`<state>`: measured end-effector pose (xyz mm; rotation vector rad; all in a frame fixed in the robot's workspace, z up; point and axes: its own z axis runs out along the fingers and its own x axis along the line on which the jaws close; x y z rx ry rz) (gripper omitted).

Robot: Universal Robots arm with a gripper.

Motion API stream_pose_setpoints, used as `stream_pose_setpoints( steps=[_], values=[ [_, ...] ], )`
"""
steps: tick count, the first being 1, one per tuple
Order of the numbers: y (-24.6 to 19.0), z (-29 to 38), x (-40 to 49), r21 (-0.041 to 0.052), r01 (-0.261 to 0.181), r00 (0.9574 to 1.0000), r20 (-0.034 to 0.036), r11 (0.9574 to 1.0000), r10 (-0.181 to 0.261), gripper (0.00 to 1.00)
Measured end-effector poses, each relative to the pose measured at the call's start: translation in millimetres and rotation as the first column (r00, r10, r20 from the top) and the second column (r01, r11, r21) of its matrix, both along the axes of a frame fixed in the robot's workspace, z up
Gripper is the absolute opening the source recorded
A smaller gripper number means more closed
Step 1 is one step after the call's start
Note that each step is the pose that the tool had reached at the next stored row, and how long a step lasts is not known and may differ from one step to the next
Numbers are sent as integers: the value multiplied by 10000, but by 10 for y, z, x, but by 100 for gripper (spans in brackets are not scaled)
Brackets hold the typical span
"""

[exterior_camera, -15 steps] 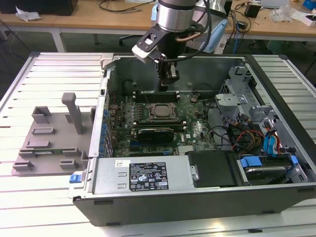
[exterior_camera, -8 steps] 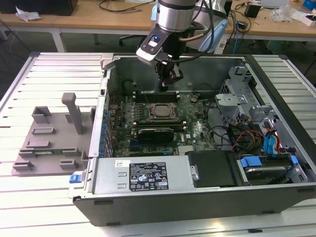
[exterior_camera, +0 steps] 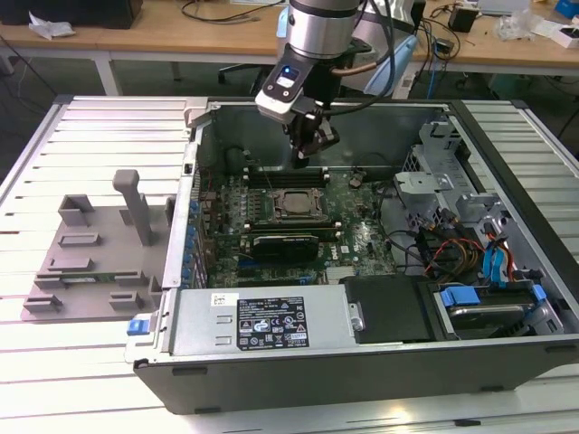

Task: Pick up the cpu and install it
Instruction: 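Install the first cpu locking lever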

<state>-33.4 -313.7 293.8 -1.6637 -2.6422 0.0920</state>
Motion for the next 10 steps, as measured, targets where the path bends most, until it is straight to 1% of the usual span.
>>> stream_pose_setpoints(
  steps=[2,4,6,8,10],
  values=[
    [0,0,0,-1,-138,9999,0,9999,138,11],
    [0,0,0,-1,-412,9992,0,9992,412,11],
    [0,0,0,0,-712,9975,0,9975,712,11],
    [0,0,0,-1,-909,9959,0,9959,909,11],
    [0,0,0,-1,-1165,9932,0,9932,1165,11]
  ],
)
